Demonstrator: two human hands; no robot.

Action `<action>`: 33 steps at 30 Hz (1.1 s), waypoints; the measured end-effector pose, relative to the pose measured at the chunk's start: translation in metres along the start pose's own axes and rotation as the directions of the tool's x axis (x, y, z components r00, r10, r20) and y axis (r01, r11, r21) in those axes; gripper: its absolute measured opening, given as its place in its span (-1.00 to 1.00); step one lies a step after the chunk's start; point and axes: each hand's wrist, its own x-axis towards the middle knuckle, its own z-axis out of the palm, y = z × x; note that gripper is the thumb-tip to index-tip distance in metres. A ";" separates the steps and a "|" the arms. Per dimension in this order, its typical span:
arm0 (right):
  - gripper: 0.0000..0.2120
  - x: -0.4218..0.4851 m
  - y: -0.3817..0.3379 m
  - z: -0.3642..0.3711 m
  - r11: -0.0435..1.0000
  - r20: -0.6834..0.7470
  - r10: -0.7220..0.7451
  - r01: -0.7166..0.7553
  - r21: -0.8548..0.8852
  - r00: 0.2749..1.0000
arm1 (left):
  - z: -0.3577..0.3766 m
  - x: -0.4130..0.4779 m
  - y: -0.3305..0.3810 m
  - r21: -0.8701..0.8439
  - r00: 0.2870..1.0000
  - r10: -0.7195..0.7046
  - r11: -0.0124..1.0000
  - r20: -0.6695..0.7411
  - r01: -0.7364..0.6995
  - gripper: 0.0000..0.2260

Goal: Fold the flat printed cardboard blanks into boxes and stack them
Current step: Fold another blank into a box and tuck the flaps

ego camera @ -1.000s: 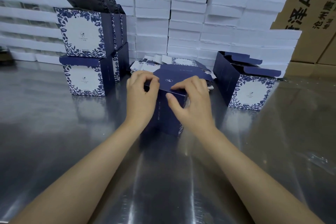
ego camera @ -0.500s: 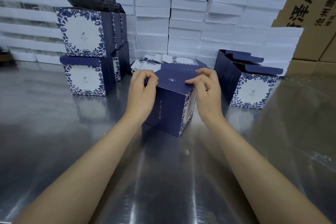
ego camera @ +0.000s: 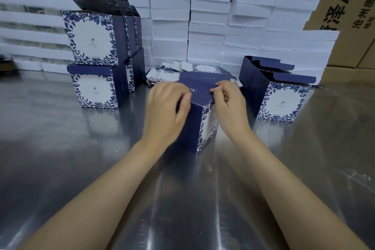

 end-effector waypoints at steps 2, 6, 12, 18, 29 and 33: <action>-0.77 -0.003 -0.001 -0.002 0.994 -0.024 -0.050 0.048 -0.099 0.998 | 0.001 -0.002 0.005 0.012 0.993 0.048 0.999 0.110 -0.050 -0.68; -0.77 -0.007 0.000 -0.010 0.970 -0.087 -0.162 0.142 -0.197 0.983 | 0.000 -0.004 0.002 -0.084 0.981 0.049 0.996 0.185 -0.034 -0.60; -0.80 -0.012 0.004 -0.018 0.974 -0.091 -0.214 0.220 0.060 0.972 | -0.004 0.001 -0.016 -0.278 0.981 0.062 0.960 0.182 -0.009 -0.66; -0.63 -0.025 0.007 -0.013 0.883 0.091 -0.459 0.466 -0.065 0.884 | 0.003 -0.006 -0.032 -0.302 0.996 0.067 0.952 0.051 -0.048 -0.66; -0.56 -0.032 -0.015 0.003 0.795 0.269 -0.542 0.590 -0.143 0.796 | 0.008 0.001 -0.041 -0.528 0.724 -0.676 0.569 0.136 0.631 -0.56; -0.47 -0.031 -0.016 0.003 0.851 0.252 -0.479 0.515 -0.101 0.841 | 0.015 -0.001 -0.025 -0.555 0.750 -0.579 0.528 0.319 0.643 -0.10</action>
